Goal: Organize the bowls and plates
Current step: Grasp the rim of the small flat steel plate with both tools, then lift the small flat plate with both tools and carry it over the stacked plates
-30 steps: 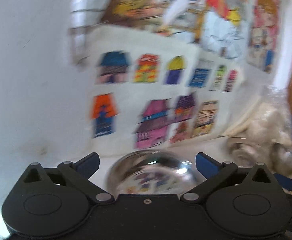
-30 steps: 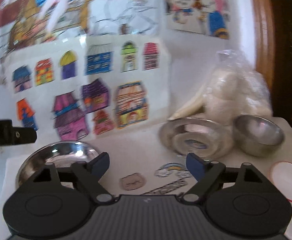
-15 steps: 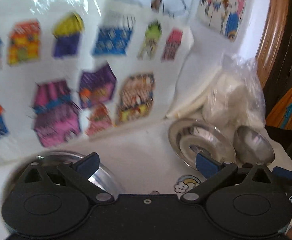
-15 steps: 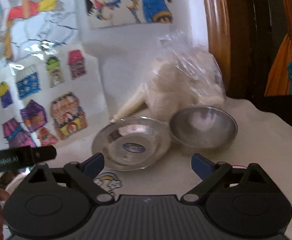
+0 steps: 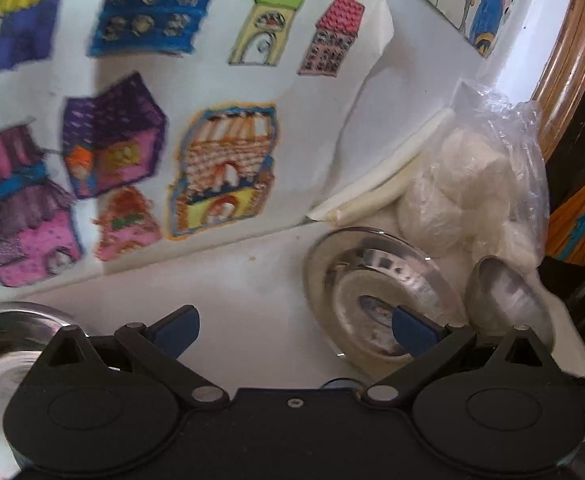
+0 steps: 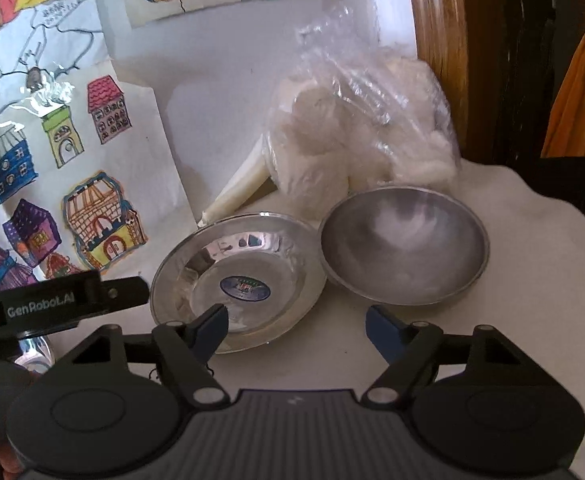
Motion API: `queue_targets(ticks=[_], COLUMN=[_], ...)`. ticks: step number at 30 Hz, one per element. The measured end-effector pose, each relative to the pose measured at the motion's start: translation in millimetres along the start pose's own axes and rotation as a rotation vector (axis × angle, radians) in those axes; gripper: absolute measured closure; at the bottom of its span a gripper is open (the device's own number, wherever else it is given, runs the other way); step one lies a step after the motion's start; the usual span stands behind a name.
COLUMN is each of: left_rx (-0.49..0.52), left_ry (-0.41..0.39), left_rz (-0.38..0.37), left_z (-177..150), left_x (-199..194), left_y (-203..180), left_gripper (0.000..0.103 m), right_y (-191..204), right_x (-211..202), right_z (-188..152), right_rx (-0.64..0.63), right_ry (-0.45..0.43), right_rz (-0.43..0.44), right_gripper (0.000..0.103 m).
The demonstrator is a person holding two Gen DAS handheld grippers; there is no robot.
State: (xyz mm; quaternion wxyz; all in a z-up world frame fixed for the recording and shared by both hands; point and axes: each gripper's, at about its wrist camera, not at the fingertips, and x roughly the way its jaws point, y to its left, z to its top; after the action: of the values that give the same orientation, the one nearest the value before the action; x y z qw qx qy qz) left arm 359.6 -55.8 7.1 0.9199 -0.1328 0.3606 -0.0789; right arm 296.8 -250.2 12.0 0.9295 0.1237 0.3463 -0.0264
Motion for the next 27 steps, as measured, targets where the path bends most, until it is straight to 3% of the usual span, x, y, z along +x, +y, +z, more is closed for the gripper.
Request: queue_targets(ticks=[6, 8, 12, 16, 24, 27], left_rx=[-0.071, -0.102, -0.091, -0.1, -0.072, -0.084], left_ry=[0.038, 0.061, 0.065, 0.064, 0.083, 0.096], left_rz=[-0.021, -0.023, -0.013, -0.014, -0.017, -0.03], left_z=[2, 2, 3, 4, 5, 5], left_x=[18, 24, 30, 33, 39, 42], left_y=[2, 5, 2, 2, -4, -3], left_gripper=[0.002, 0.004, 0.021, 0.03, 0.07, 0.075], right_y=[3, 4, 4, 3, 5, 4], right_x=[18, 22, 31, 36, 39, 40], right_z=[2, 1, 2, 2, 1, 1], right_rx=[0.026, 0.031, 0.059, 0.086, 0.114, 0.134], right_ry=[0.059, 0.07, 0.096, 0.109, 0.104, 0.105], right_rz=[-0.013, -0.022, -0.027, -0.013, 0.002, 0.016], right_gripper=[0.023, 0.028, 0.036, 0.042, 0.066, 0.073])
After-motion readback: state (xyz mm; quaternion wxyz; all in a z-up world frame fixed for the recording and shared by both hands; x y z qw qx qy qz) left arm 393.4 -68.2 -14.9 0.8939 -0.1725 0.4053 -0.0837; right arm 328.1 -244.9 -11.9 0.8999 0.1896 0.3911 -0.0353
